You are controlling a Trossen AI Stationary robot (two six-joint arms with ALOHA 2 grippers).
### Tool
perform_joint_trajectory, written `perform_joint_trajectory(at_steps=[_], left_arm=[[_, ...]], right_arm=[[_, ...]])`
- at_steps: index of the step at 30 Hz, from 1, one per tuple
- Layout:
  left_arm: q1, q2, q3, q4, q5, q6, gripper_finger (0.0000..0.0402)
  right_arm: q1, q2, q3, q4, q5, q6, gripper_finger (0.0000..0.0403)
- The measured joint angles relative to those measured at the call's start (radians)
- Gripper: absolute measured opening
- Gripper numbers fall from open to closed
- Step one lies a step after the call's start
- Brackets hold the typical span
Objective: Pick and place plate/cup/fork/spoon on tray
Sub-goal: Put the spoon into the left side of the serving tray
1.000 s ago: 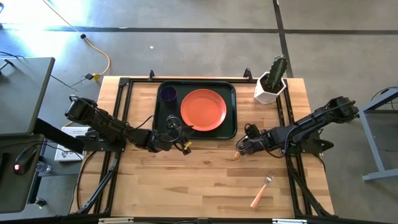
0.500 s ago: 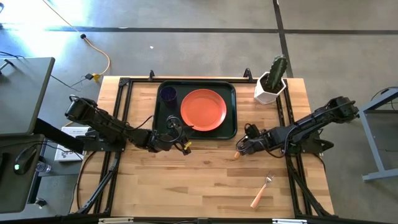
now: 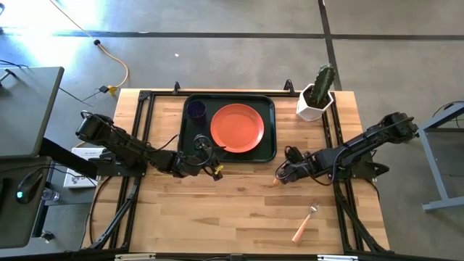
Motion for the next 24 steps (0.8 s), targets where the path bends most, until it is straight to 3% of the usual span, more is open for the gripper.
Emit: perform_joint_trajectory(at_steps=[16, 24], left_arm=[[0.0, 0.0, 0.0, 0.0, 0.001, -0.009, 0.0082], [0.018, 0.0, 0.0, -0.002, 0.105, -0.026, 0.0082]], right_arm=[[0.0, 0.0, 0.001, 0.031, 0.005, 0.014, 0.0107], [-0.046, -0.002, 0.011, 0.023, 0.05, -0.058, 0.0107]])
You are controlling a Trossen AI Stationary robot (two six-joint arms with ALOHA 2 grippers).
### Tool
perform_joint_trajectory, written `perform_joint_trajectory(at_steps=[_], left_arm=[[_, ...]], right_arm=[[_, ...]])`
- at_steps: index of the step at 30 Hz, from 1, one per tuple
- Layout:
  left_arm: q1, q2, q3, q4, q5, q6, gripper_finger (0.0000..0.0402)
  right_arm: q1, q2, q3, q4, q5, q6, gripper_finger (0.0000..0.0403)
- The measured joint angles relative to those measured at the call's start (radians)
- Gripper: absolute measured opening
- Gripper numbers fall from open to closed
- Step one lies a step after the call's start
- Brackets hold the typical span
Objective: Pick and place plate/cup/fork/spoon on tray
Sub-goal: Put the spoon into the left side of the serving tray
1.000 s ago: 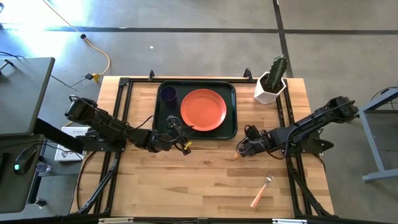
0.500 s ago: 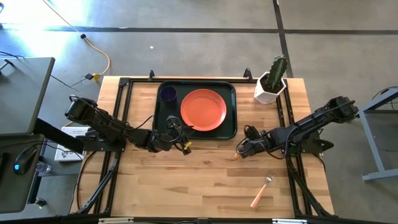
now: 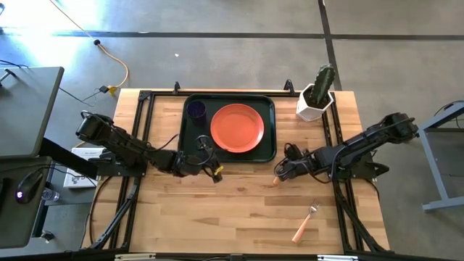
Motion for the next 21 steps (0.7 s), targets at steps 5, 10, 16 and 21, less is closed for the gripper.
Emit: perform_joint_trajectory(at_steps=[5, 10, 16, 21], left_arm=[[0.033, 0.0, 0.0, -0.004, 0.089, -0.027, 0.0082], [0.044, 0.0, 0.0, -0.005, 0.122, -0.035, 0.0082], [0.043, 0.0, 0.0, -0.005, 0.124, -0.036, 0.0082], [0.043, 0.0, 0.0, -0.005, 0.124, -0.036, 0.0082]], right_arm=[[-0.037, 0.0, 0.048, 0.001, -0.013, -0.114, 0.0107], [-0.048, 0.0, 0.09, 0.003, -0.038, -0.278, 0.0107], [-0.048, 0.0, 0.092, 0.009, 0.017, -0.257, 0.0107], [-0.048, 0.0, 0.092, -0.013, 0.052, -0.264, 0.0107]])
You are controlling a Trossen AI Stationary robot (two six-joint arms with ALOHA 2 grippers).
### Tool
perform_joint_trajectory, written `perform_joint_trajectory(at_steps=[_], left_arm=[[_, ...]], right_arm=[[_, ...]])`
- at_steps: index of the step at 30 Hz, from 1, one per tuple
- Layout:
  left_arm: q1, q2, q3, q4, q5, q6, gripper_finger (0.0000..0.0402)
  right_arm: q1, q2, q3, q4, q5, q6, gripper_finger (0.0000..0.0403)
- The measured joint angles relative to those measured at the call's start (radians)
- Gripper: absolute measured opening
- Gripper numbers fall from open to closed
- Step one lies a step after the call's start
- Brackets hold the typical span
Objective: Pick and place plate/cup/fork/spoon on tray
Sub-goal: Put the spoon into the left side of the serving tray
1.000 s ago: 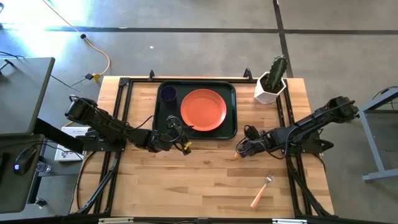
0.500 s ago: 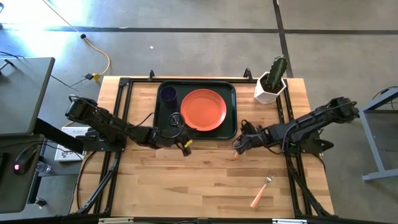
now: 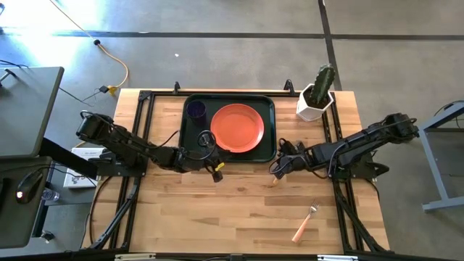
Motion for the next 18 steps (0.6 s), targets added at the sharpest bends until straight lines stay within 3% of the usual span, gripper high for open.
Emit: perform_joint_trajectory(at_steps=[10, 15, 18], left_arm=[[0.005, 0.0, 0.0, -0.002, 0.06, 0.01, 0.0082], [0.005, 0.0, 0.0, 0.002, 0.06, 0.018, 0.0082], [0.005, 0.0, 0.0, 0.001, 0.06, 0.016, 0.0082]], right_arm=[[0.0, 0.0, 0.112, -0.278, -0.014, 0.004, 0.0107], [0.0, 0.0, 0.144, -0.316, 0.002, -0.068, 0.0107], [0.001, 0.0, 0.124, -0.329, 0.028, -0.001, 0.0107]])
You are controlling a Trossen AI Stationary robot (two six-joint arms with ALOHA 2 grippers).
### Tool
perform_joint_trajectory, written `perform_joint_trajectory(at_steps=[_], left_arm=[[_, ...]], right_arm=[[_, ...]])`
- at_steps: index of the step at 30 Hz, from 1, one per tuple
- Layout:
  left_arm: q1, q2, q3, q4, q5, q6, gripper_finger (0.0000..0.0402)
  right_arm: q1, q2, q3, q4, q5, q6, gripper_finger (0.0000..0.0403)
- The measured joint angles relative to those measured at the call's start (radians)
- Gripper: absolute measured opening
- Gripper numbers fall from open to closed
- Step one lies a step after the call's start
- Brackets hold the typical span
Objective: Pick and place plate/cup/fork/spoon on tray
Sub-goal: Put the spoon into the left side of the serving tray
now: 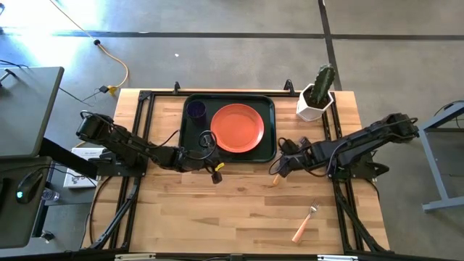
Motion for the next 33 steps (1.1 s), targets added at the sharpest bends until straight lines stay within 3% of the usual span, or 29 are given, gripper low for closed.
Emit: perform_joint_trajectory(at_steps=[7, 12, 18, 27, 33], left_arm=[[0.0, 0.0, 0.0, -0.002, 0.035, -0.004, 0.0082], [0.0, 0.0, 0.0, -0.001, 0.076, 0.02, 0.0082], [0.0, 0.0, 0.0, 0.0, 0.076, 0.014, 0.0082], [0.0, 0.0, 0.0, 0.0, 0.075, 0.003, 0.0082], [0.0, 0.0, 0.0, -0.004, 0.076, 0.01, 0.0082]], right_arm=[[0.0, 0.0, -0.024, -0.101, 0.101, 0.151, 0.0107], [-0.001, 0.0, -0.024, -0.157, 0.217, 0.091, 0.0107], [-0.001, 0.0, -0.024, -0.154, 0.167, 0.194, 0.0107], [-0.048, 0.001, -0.024, -0.242, 0.191, 0.214, 0.0108], [-0.122, 0.001, -0.024, -0.33, 0.148, 0.356, 0.014]])
